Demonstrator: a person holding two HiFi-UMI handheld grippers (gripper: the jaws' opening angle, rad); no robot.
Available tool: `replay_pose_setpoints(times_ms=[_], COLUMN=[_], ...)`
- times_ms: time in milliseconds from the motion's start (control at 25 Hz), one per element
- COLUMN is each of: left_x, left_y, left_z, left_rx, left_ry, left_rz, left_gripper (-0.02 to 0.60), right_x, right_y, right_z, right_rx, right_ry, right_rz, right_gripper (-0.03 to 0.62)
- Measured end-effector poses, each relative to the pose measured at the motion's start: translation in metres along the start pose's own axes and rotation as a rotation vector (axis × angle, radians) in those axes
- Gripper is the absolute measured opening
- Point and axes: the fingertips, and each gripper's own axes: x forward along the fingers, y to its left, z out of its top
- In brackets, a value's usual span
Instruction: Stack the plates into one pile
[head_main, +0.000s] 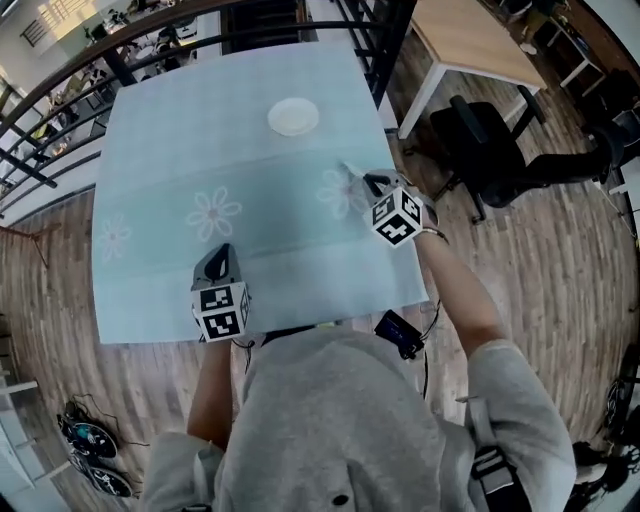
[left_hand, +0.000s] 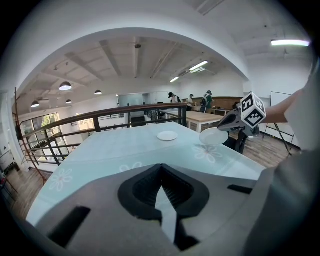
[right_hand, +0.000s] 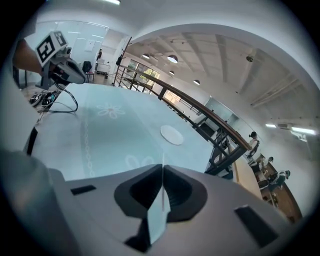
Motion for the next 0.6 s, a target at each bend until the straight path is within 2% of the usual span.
replay_pose_setpoints(times_ms=[280,600], left_x=[0.008,0.005], left_y=[-0.007,-0.006], left_z=[-0.007,-0.007], left_rx=[0.006,0.002], left_ry=[0.009,0.013], left_rz=[-0.002,0.003], left_gripper=[0.019,0.019], right_x=[-0.005,-0.009], right_y=[-0.010,-0.047], right_z=[0.019,0.053], right_rx=[-0.007,0.010], right_ry=[-0.035,-0.094], right_rz=[0.040,0.012], right_gripper=[0.031,0.031])
